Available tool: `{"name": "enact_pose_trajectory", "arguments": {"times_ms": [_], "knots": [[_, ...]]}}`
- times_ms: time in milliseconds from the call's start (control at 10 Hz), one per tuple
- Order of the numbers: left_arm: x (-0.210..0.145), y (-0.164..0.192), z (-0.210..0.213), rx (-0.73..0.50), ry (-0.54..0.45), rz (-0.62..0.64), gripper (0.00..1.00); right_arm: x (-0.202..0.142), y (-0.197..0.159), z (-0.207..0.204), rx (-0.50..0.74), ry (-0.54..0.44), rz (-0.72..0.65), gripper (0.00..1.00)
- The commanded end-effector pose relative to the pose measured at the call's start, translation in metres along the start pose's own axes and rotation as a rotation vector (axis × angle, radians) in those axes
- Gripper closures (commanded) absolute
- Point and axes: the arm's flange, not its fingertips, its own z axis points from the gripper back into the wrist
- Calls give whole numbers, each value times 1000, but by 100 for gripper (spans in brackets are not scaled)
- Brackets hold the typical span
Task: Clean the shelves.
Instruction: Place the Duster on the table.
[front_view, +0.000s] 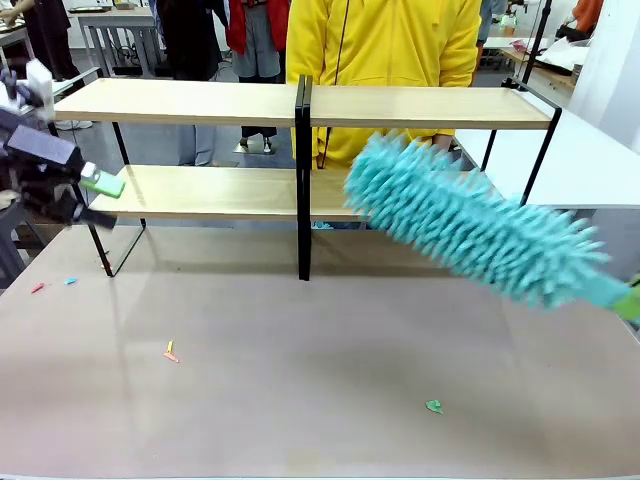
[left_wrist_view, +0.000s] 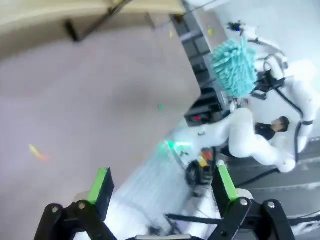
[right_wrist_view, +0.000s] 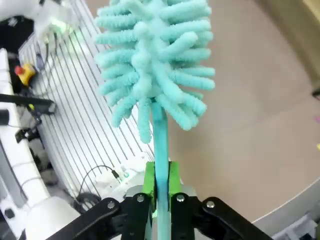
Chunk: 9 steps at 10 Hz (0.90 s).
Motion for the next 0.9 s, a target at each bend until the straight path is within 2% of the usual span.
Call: {"name": "enact_pose_trajectory", "arguments": {"times_ms": [0,100,200,300,400,500,700,800], "knots": [[-104,59,-77,-193,46,427,0,7,-31,-80,-87,66,21,88],[-115,86,-106,-318,-8,521,0,13,-49,-97,-75,82,21,88],[-112,98,-127,-315,16,593,0,13,-64,-109,-43,131,30,88],[-101,101,-138,-233,90,598,0,11,-70,-118,19,172,78,88],[-17,104,-53,-264,45,464,0,9,-72,-126,92,264,162,88],[-17,104,-53,-264,45,464,0,1,-73,-132,174,395,264,88],[-17,104,-53,-264,45,464,0,-13,-79,-137,138,471,262,88],[-17,104,-53,-264,45,464,0,-17,-85,-135,107,477,234,88]]}}
